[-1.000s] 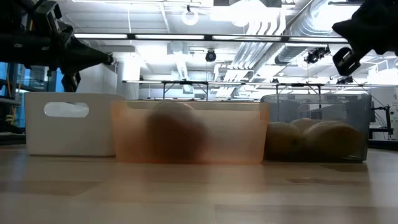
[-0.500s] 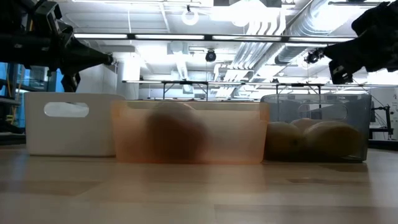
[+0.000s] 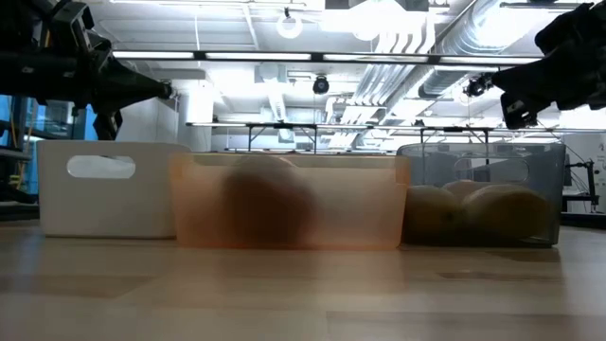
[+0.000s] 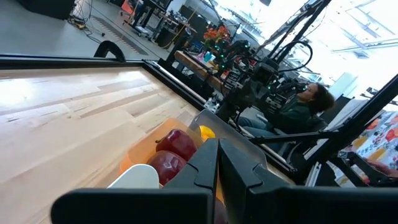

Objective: Sort produce into baskets
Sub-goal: Return to Home Position

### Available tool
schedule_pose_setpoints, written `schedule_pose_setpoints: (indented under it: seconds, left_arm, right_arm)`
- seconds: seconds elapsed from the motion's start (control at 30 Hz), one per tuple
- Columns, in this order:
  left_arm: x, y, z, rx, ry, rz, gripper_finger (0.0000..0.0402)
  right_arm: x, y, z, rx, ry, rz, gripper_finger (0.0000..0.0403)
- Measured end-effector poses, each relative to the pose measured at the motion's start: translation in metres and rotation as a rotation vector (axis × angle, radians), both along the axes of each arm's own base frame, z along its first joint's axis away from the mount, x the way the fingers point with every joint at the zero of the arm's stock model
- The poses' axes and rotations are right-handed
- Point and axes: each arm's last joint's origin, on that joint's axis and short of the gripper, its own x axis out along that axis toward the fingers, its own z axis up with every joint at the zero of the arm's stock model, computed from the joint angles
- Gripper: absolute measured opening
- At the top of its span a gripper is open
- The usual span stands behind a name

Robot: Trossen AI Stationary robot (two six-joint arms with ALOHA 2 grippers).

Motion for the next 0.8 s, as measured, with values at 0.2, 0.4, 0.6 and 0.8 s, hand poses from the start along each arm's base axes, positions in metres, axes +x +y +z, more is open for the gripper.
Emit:
schedule_pose_setpoints:
  seconds: [0.2,0.4,0.6,0.8]
  left_arm:
    - [0.0,0.0,-0.0002,0.0,0.0,0.0,0.0]
    - [0.0,0.0,-0.0002,0.0,0.0,0.0,0.0]
    - [0.0,0.0,-0.0002,0.0,0.0,0.0,0.0]
    - [0.0,0.0,-0.0002,0.0,0.0,0.0,0.0]
  right_arm:
    - [-0.0022,-0.0005,0.0031,0.003,-0.037,0.001,0.0]
    - [-0.0013,-0.0006,0.0017,0.001,-0.021,-0.001,0.0]
    - [-0.0013,-0.0006,0.0017,0.001,-0.021,-0.001,0.0]
    - [-0.0013,-0.0006,0.0017,0.001,-0.02,0.0,0.0]
